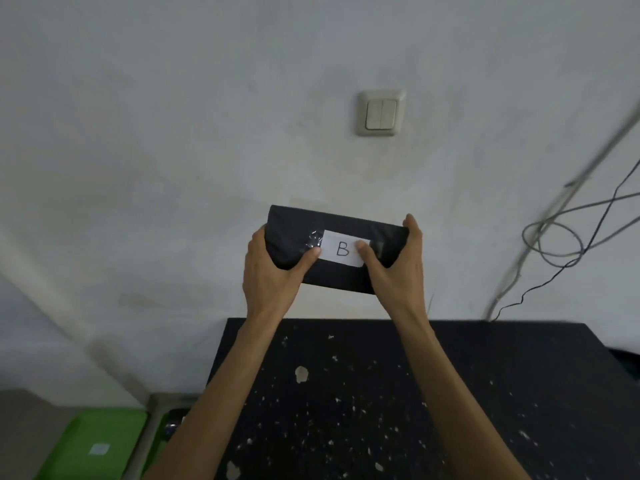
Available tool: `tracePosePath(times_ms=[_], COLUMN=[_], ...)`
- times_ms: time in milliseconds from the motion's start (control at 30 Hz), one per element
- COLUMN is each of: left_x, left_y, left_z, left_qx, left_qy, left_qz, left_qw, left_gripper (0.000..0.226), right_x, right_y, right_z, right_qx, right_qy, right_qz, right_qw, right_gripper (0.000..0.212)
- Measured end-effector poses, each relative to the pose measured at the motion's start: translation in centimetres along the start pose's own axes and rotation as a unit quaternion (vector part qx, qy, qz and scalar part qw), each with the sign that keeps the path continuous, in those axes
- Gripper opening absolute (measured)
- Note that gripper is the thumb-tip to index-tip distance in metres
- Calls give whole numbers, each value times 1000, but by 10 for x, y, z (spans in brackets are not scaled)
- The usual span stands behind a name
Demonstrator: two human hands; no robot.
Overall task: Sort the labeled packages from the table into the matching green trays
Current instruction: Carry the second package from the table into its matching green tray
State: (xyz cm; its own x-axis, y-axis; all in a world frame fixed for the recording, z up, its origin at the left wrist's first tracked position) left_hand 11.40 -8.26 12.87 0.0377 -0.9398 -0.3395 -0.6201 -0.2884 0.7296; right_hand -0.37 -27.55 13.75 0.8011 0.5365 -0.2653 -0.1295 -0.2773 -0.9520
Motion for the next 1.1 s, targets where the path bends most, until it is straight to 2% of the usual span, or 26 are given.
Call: tracePosePath(times_ms=[133, 267, 467, 633, 733, 833, 1000, 1100], left_x=[-20, -36, -56, -73, -90, -123, -209, -275], left_y=[20, 32, 43, 27, -1, -42, -131, -181], left_z=[-14, -23, -31, -26, -14, 5, 47, 75], left_qx=[8, 9, 31, 13, -21, -76, -197, -239], left_qy=[44, 65, 69, 62, 50, 56, 78, 103], left_qz=[6, 13, 35, 66, 79, 72, 48, 45], left_qw=[999, 998, 997, 996, 995, 993, 976, 964], left_gripper=[94, 93, 81, 73, 74, 77, 71, 66], right_x=[-7, -8, -7, 13, 43, 90, 194, 259], right_y=[-28, -48, -61, -61, -52, -37, -16, -10], right_z=[-1, -3, 4, 17, 30, 48, 109, 159], right_qx=[3, -28, -33, -26, -4, 23, 66, 81], right_qy=[-6, -20, -27, -57, -97, -158, -249, -289], right_qz=[-88, -96, -126, -118, -119, -116, -87, -72], right_qw=[996, 995, 991, 991, 988, 980, 962, 951], right_gripper=[88, 78, 75, 77, 73, 58, 48, 45])
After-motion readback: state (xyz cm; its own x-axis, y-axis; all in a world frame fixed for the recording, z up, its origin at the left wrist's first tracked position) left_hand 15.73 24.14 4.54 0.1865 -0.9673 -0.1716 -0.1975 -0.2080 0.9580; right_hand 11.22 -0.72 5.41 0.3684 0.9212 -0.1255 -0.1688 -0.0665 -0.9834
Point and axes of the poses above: each hand's wrist, its own z-axis away from the middle knuckle, its own x-axis out of the palm, y = z × x, the point moved 5 cm from there along -z, towards the middle knuckle, and after that the axes turned 13 degrees about x, right-handed, at the moved point
